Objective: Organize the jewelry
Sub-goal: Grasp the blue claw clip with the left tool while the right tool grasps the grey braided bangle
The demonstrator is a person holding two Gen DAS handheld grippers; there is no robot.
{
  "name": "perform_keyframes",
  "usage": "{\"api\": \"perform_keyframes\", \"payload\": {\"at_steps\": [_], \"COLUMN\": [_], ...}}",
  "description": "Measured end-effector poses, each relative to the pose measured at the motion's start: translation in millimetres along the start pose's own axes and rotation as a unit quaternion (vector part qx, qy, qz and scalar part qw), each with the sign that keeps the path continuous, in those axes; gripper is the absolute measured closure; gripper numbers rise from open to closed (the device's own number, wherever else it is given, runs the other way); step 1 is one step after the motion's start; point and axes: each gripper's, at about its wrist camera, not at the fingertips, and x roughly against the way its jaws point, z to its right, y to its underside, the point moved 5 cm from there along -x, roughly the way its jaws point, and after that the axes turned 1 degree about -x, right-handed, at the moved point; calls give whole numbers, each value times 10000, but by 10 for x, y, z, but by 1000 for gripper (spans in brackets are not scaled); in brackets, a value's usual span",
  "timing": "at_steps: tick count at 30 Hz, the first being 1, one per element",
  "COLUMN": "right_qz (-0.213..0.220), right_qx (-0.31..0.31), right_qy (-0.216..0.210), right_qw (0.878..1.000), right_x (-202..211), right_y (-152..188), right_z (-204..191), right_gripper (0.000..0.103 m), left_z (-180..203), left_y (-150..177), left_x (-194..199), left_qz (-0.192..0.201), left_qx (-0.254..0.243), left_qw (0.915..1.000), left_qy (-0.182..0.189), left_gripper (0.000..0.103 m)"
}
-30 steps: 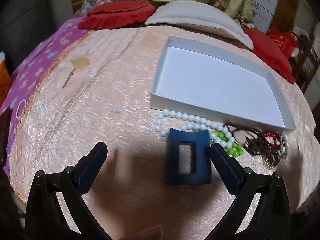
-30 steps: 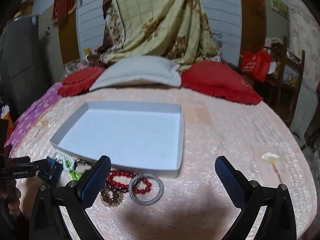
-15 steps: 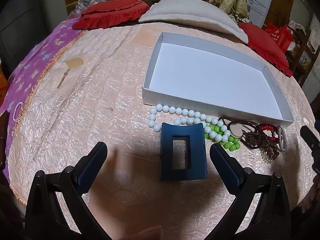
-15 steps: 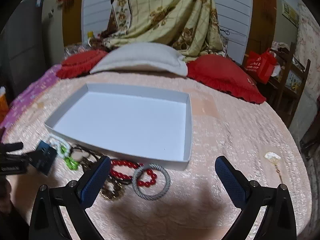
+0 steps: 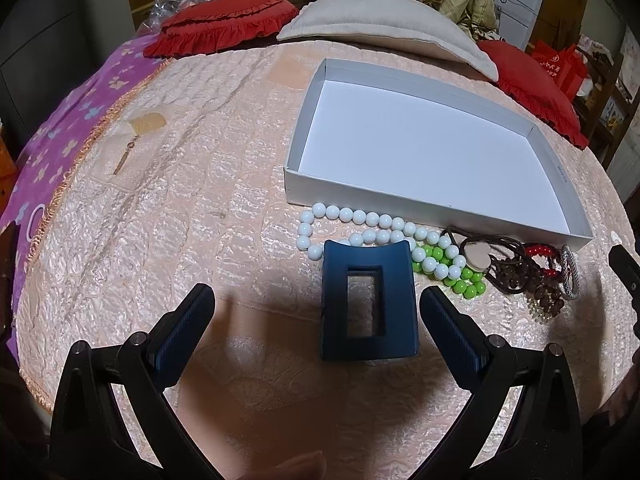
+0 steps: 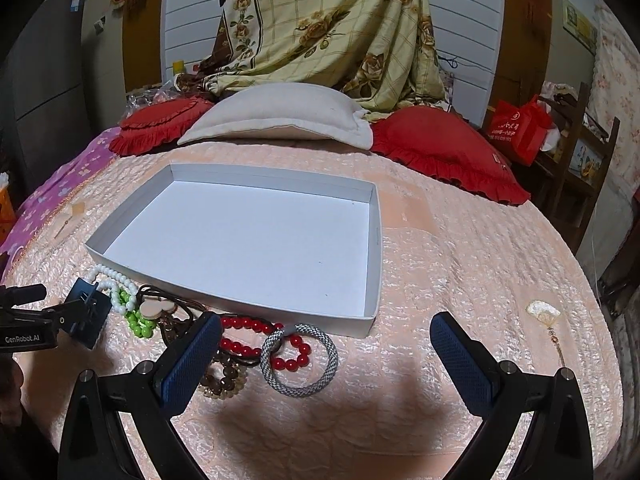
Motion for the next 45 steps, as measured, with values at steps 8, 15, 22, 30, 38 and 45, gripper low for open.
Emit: {"api": "perform_keyframes", "payload": {"at_steps": [8, 15, 22, 30, 38, 45], "right_qz": [26, 82, 69, 84, -180, -926], "right_qx": [-59, -127, -246, -226, -504, -257], "right_qy": [-12, -57, -31, 6, -341, -735], "right_qw": [10000, 9999, 9997, 9997, 9980, 9927], "right_x": [4, 49, 61, 75, 93, -125], "right_y": [-12, -17, -11, 2, 225, 536], "right_z": [13, 31, 93, 113, 126, -74], "right_gripper": [0, 0, 0, 0, 0, 0], "left_z": [-213, -3, -22, -16, -33, 13], "left_y": [6, 57, 72, 129, 158, 106], "left_x": [41, -57, -157, -281, -272, -57], "left_qz": [4, -173, -308, -552, -384, 13], "left_qx": [430, 37, -49, -189, -118, -293], "left_qw": [9984, 9994, 9994, 9982, 9991, 9994], "left_qy": [361, 308, 118, -130, -135, -174], "left_gripper": [1, 1, 1, 1, 0, 2]}}
